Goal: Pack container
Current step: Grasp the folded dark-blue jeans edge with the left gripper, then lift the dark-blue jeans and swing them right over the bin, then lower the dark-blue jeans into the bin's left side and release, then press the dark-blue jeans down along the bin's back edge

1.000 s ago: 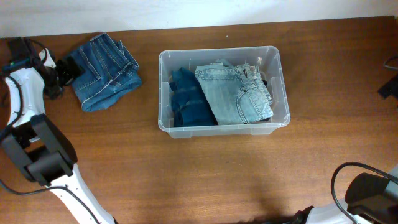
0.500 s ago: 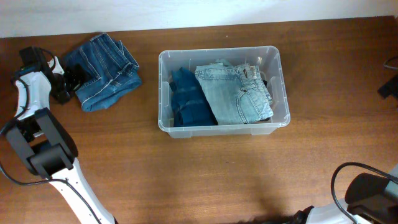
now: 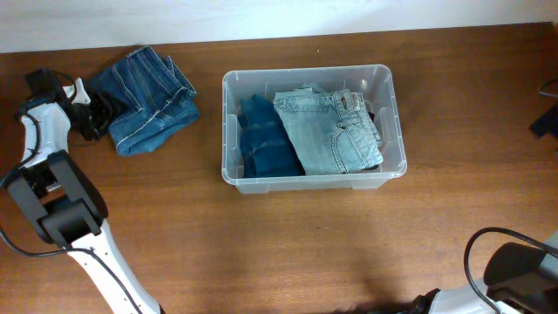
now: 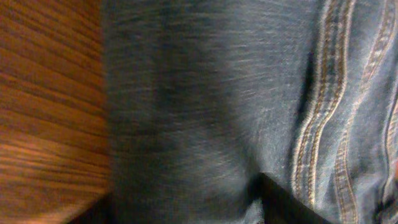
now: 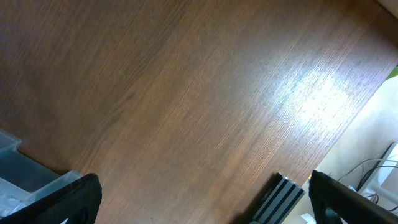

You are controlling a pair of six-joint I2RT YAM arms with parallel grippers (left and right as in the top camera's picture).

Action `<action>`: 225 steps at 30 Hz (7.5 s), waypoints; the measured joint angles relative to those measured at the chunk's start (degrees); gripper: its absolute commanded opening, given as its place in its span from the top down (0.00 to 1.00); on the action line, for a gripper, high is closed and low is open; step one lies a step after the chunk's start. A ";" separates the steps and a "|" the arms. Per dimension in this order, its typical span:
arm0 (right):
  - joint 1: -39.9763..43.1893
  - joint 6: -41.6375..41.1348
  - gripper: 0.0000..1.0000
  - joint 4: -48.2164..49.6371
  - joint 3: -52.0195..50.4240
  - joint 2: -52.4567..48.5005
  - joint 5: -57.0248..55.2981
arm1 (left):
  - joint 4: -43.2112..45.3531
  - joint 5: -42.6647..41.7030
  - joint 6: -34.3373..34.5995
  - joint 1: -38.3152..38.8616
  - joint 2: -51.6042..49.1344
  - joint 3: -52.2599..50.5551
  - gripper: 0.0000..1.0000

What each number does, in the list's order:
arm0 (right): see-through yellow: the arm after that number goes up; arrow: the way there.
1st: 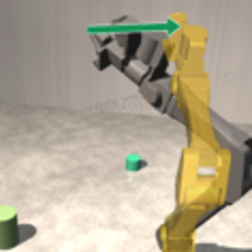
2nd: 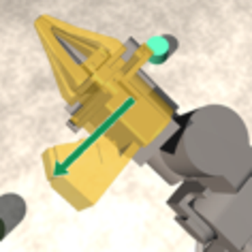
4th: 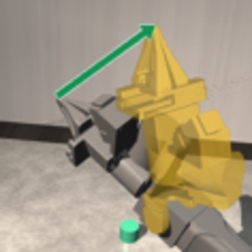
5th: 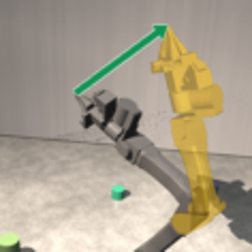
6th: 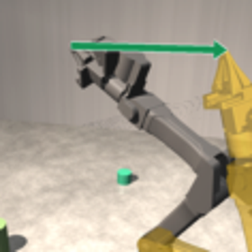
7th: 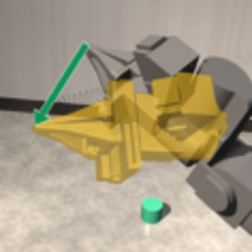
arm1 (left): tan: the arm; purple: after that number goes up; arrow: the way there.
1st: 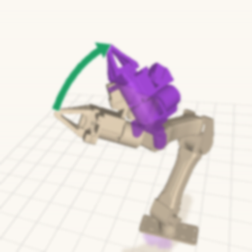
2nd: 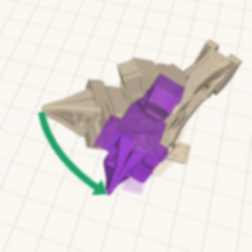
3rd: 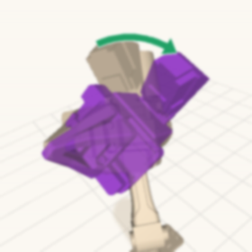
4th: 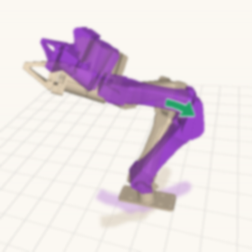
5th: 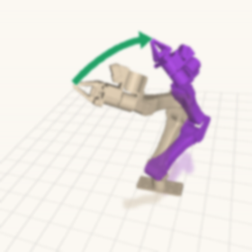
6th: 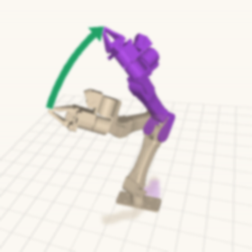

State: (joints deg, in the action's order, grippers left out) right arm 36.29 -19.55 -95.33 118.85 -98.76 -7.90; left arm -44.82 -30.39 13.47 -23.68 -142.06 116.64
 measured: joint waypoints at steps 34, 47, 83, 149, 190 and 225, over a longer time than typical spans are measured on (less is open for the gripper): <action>0.00 0.02 0.02 -0.02 0.00 0.00 0.00 | -5.57 -11.41 -4.92 3.21 24.90 -0.39 0.99; 0.00 0.02 0.02 -0.02 0.00 0.00 -0.02 | -9.92 -13.42 -4.92 18.86 40.11 -0.39 0.99; 0.00 0.02 0.02 -0.02 0.00 0.00 -0.02 | -6.82 4.70 12.98 54.73 29.53 -0.52 1.00; 0.00 0.00 0.02 0.00 0.00 0.00 -0.02 | -24.13 23.41 13.84 46.95 29.55 -0.50 0.62; 0.00 0.02 0.02 -0.02 0.00 0.00 -0.02 | 5.62 25.44 14.01 52.57 11.67 1.79 0.99; 0.00 0.02 0.02 -0.02 0.00 0.00 0.00 | -4.92 29.07 7.10 54.86 12.35 5.64 0.99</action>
State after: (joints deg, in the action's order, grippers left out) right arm 36.29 -19.53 -95.35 118.85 -98.76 -7.90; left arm -49.74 -1.32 20.58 31.18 -129.71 122.28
